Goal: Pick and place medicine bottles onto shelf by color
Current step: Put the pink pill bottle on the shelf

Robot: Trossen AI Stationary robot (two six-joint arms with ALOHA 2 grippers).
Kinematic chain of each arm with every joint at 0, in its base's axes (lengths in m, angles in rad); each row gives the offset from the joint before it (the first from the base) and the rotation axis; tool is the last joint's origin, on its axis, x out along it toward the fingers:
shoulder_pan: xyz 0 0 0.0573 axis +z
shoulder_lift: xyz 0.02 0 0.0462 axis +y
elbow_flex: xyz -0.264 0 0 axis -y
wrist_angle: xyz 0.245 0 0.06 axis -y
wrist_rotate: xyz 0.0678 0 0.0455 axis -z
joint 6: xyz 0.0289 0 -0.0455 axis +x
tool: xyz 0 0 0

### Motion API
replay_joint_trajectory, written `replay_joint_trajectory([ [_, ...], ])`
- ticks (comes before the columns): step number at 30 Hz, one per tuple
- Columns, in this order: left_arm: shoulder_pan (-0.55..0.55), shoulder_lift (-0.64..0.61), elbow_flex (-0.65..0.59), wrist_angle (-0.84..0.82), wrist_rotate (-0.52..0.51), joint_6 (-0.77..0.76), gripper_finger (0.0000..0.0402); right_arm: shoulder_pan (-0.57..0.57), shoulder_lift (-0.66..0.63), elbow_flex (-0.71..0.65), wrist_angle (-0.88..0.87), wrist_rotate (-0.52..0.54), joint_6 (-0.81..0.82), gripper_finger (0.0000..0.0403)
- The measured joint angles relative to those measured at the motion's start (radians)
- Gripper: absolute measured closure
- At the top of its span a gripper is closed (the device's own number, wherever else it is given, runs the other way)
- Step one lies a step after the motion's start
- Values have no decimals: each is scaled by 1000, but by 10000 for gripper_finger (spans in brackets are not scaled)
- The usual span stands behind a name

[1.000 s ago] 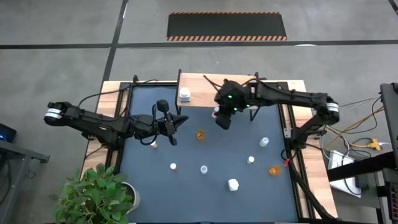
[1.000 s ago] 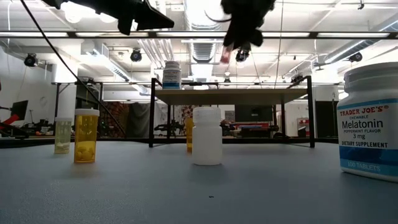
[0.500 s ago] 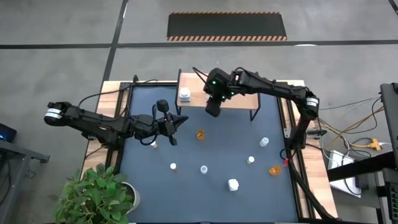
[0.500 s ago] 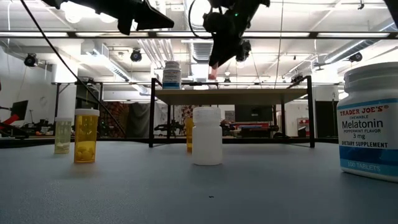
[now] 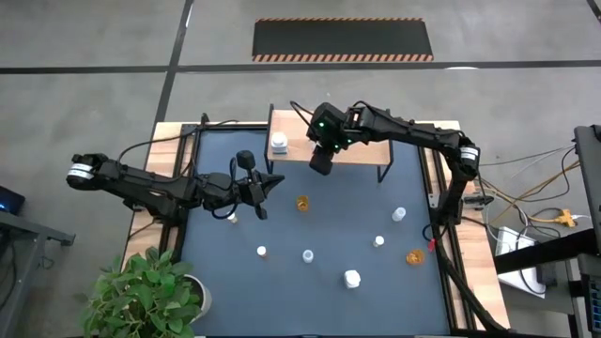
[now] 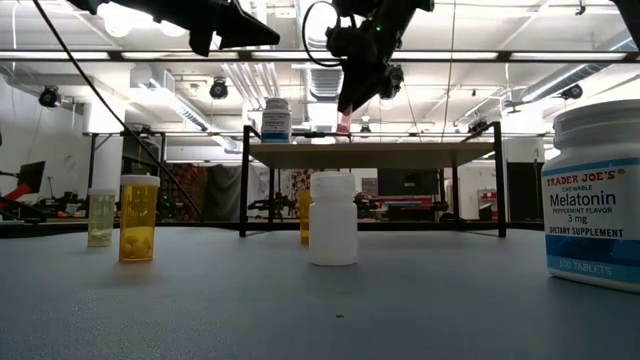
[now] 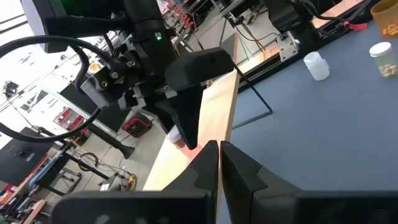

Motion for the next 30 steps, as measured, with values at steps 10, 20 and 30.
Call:
replay_joint_trajectory([
  [10,0,0,0,0,0,0,402,0,0,-3,-1,32,0,298],
  [20,0,0,0,0,0,0,402,2,2,-25,-4,32,11,298],
  [30,0,0,0,0,0,0,402,2,2,-28,-2,32,10,298],
])
